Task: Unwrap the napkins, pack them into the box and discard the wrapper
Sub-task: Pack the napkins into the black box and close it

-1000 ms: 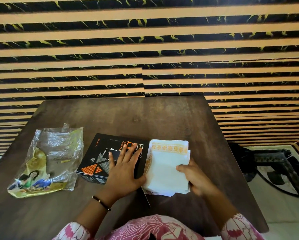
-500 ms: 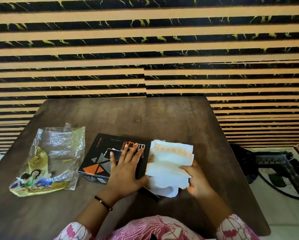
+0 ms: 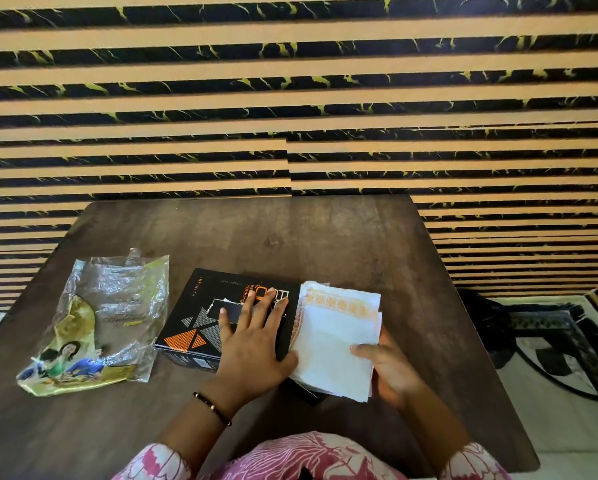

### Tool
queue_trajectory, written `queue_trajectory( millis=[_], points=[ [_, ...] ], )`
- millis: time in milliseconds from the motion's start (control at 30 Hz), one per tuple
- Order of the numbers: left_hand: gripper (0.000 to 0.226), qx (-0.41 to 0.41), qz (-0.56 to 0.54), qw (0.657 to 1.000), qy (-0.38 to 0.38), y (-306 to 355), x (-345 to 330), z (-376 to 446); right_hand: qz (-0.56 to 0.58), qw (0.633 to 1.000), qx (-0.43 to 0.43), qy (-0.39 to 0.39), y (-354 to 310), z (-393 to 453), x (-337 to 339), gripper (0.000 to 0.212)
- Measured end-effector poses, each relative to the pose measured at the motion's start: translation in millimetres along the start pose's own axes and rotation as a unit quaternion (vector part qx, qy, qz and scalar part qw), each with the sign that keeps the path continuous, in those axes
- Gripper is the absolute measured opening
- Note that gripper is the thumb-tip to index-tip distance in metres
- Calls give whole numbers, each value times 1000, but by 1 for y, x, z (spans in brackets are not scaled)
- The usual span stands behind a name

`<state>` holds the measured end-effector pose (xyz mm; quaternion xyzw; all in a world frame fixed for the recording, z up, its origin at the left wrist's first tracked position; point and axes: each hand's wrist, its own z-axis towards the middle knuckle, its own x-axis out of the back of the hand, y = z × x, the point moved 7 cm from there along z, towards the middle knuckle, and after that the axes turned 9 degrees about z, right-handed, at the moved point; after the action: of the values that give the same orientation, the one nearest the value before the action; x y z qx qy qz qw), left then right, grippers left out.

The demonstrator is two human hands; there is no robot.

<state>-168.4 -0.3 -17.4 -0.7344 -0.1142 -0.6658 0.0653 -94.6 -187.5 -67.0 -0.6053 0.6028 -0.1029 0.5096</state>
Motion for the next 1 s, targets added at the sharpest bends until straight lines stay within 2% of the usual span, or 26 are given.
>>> queue_trajectory(
  millis=[67, 167, 267, 367, 567, 700, 767, 1000],
  points=[
    [87, 4, 7, 1000, -9, 2, 0, 0, 31, 999, -15, 12, 2, 0, 2, 38],
    [86, 0, 10, 1000, 3, 3, 1, -1, 51, 998, -40, 15, 5, 0, -2, 42],
    [88, -11, 13, 1000, 23, 3, 0, -2, -45, 998, -41, 18, 4, 4, -12, 54],
    [87, -15, 13, 999, 39, 2, 0, -3, -122, 990, -67, 31, 5, 10, -15, 56],
    [85, -16, 22, 998, 51, 2, 2, -3, -106, 986, -106, 67, 0, 4, 6, 41],
    [84, -22, 30, 998, 54, 2, 0, -3, -112, 984, -61, 126, -5, -5, 19, 32],
    [83, -24, 39, 997, 57, 3, -2, -2, -152, 977, -25, 151, -8, -6, 19, 33],
    [84, -15, 38, 997, 60, 1, -2, -2, -279, 946, 20, 162, -14, 6, -6, 32]
  ],
)
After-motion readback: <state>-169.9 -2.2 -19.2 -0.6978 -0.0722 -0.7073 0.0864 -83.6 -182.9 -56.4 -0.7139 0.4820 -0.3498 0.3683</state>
